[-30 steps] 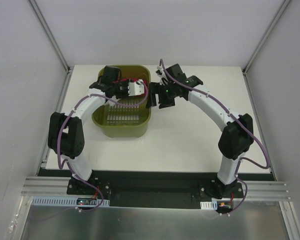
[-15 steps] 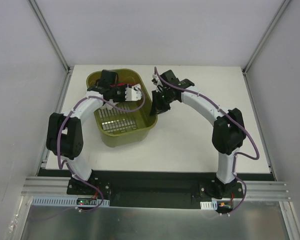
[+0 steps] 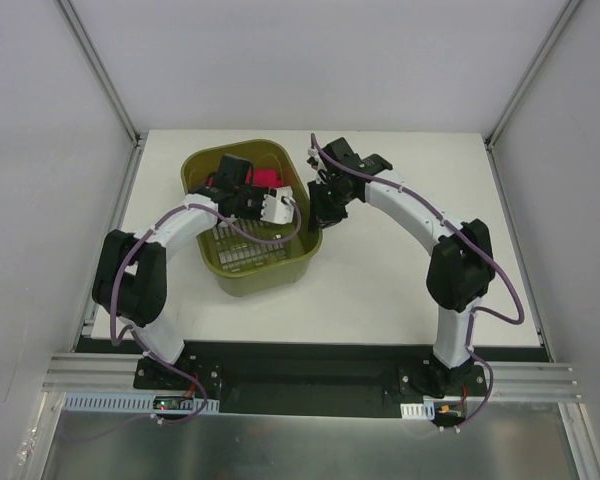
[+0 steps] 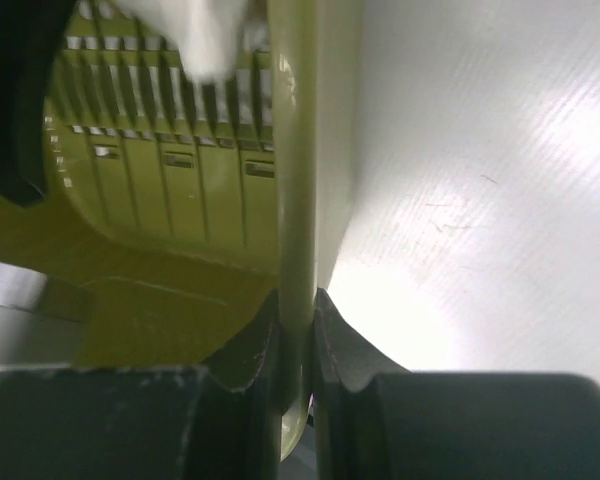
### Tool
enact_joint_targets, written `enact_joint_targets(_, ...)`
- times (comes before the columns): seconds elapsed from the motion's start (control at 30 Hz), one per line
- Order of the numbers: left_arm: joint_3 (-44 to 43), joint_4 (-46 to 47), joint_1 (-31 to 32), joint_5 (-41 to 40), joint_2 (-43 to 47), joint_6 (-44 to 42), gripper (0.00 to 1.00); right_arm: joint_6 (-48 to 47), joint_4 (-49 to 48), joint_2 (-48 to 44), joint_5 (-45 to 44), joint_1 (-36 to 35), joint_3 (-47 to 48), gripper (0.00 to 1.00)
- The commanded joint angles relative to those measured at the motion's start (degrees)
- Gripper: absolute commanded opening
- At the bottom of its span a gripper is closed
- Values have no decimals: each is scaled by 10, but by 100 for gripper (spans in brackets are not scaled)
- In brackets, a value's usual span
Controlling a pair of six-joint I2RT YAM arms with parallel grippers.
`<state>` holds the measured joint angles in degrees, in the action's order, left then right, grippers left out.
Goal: Roll the t-shirts
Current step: Move the bin to the center of the board.
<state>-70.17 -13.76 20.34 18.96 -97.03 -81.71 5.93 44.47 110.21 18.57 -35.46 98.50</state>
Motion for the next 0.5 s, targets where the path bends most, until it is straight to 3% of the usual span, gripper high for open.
enact_joint_targets(0.0,42,10,17,-36,55,0,0,-11,57,-30,-118,-23,59,1)
enact_joint_targets(0.27,33,9,27,-62,26,105,0,-2,59,-22,-130,-29,45,1)
enact_joint_targets(0.47,3,26,32,-88,-37,124,0,-4,49,-18,-112,-29,38,1)
